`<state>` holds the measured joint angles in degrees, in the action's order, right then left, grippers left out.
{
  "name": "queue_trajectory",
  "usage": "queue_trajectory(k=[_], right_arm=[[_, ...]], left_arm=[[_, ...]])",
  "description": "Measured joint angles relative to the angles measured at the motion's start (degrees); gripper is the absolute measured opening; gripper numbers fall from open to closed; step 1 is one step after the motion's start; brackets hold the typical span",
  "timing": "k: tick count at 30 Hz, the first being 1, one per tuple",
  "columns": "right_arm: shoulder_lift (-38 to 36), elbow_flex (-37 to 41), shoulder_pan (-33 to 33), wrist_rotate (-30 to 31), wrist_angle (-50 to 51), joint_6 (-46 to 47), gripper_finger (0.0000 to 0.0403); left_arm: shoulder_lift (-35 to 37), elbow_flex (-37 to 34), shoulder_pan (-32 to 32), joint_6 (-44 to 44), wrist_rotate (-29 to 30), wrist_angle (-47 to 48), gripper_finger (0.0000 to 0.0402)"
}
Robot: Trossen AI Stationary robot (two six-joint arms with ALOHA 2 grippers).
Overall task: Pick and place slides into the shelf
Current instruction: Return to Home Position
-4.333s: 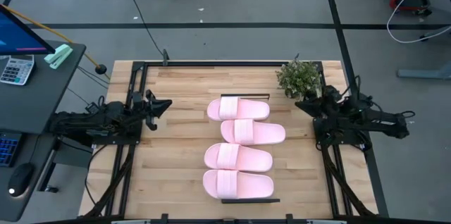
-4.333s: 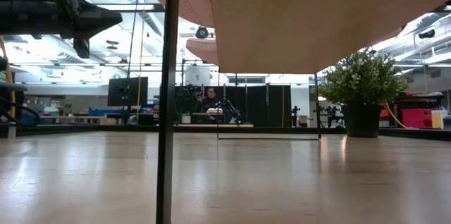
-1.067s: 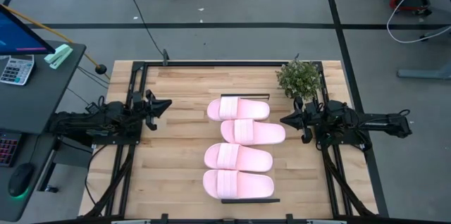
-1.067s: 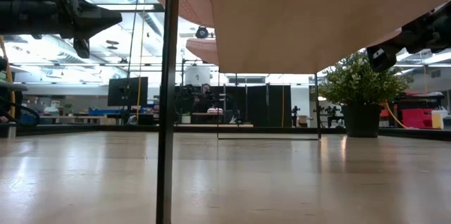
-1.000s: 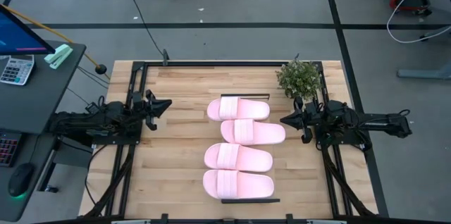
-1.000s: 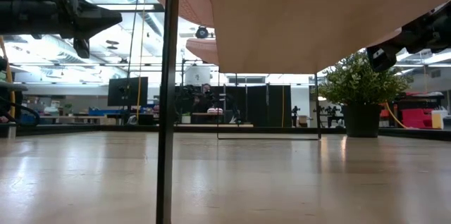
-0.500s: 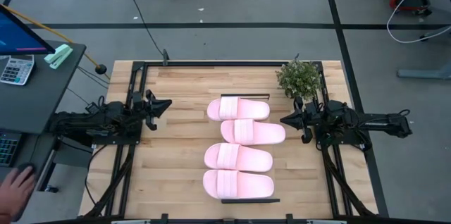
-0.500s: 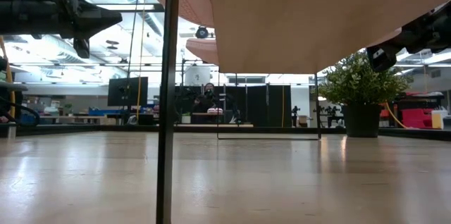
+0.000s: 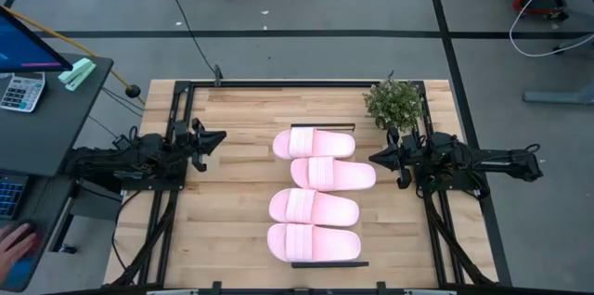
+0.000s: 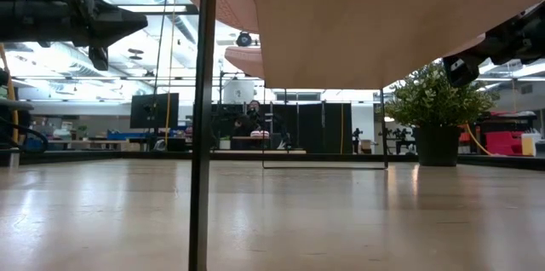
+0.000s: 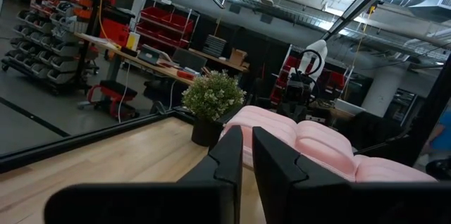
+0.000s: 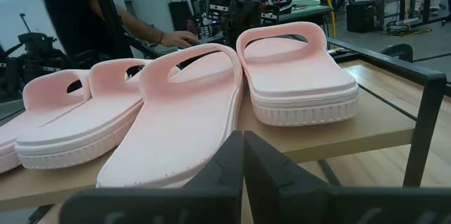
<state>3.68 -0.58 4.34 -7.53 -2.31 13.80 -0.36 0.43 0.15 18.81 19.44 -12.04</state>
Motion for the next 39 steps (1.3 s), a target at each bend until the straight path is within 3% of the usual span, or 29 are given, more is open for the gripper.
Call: queue_trajectory(k=[39], right_arm=[[0.0, 0.0, 0.0, 0.0, 0.0, 0.0, 0.0018]], left_arm=[[0.02, -0.02, 0.0, -0.01, 0.0, 0.0, 0.0025]])
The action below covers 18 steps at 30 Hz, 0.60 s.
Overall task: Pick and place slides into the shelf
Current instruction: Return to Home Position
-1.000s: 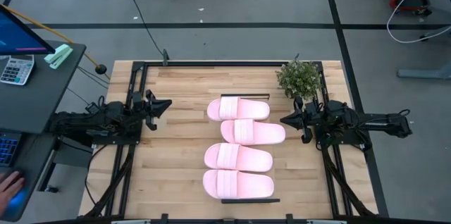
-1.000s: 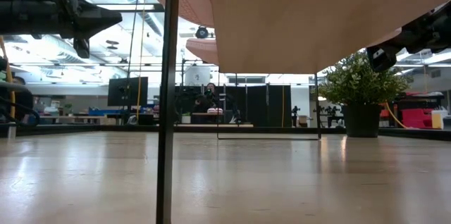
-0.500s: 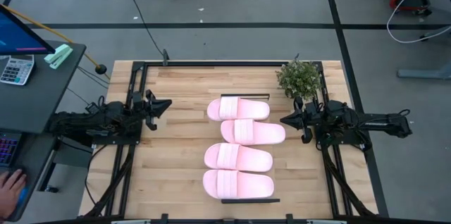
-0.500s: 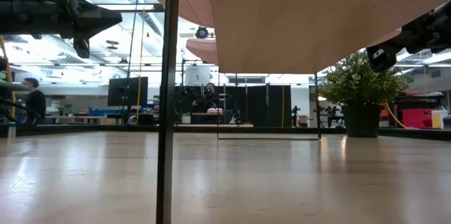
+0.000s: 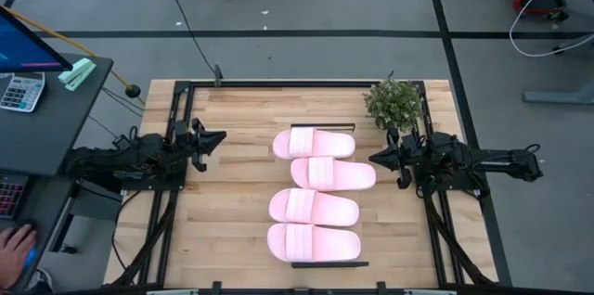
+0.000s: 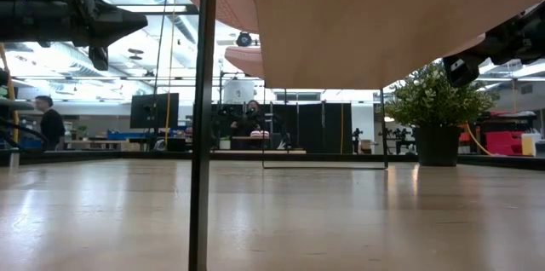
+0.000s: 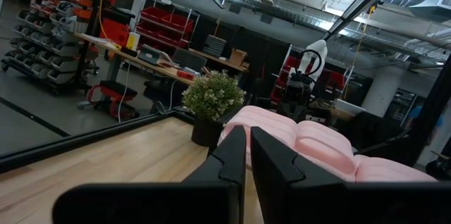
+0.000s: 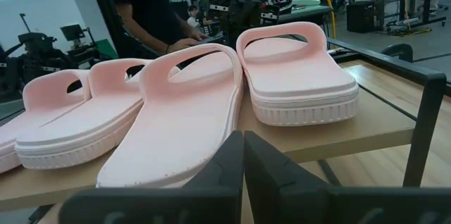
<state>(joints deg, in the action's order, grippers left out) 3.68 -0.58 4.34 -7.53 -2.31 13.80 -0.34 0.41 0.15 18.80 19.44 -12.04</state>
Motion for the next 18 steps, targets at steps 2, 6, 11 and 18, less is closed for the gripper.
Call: queue_trajectory(k=[2, 6, 11, 18], right_arm=[[0.0, 0.0, 0.0, -0.01, 0.0, 0.0, 0.0018], [0.0, 0.0, 0.0, -0.01, 0.0, 0.0, 0.0017], [0.0, 0.0, 0.0, -0.01, 0.0, 0.0, 0.0018], [0.0, 0.0, 0.0, -0.02, 0.0, 0.0, 0.0017]], left_arm=[[0.0, 0.02, 0.01, 0.01, 0.0, 0.01, 0.0027], [0.0, 0.01, -0.01, 0.01, 0.0, 0.01, 0.0034], [0.0, 0.02, 0.01, 0.0, 0.0, 0.0, 0.0039], [0.0, 0.02, -0.01, -0.01, 0.0, 0.01, 0.0029]])
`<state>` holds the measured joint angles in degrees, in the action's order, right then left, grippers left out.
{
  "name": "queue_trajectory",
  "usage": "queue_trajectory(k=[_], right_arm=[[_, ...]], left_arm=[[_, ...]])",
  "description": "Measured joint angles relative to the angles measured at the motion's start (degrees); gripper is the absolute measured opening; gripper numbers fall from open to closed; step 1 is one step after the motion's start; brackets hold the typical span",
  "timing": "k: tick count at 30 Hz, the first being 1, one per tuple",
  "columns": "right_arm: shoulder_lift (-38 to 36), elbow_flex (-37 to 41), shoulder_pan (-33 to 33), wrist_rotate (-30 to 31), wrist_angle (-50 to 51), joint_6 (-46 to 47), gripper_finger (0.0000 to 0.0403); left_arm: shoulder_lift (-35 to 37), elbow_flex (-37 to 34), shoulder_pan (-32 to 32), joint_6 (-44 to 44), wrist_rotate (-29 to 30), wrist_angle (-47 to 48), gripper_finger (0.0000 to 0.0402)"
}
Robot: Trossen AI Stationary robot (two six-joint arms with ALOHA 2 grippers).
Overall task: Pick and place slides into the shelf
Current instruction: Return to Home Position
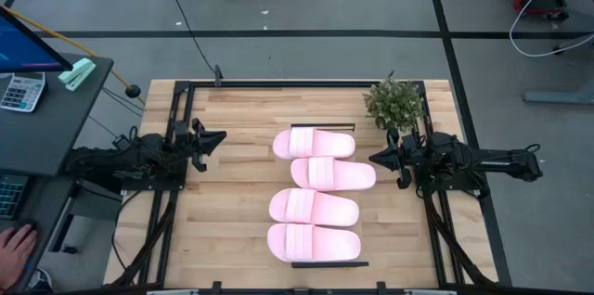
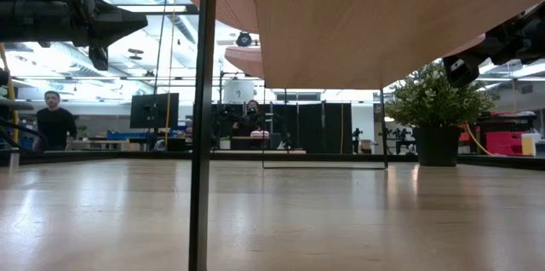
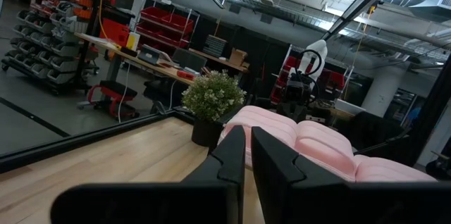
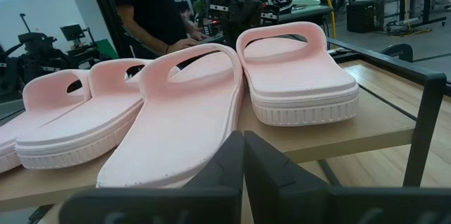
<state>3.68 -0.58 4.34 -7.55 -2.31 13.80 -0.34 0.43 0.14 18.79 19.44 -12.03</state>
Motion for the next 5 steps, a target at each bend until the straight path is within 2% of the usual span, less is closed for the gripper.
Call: queue_trajectory(k=[5], right_arm=[[0.0, 0.0, 0.0, 0.0, 0.0, 0.0, 0.0016]], left_arm=[[-0.01, -0.01, 0.01, 0.02, 0.0, -0.02, 0.0025]])
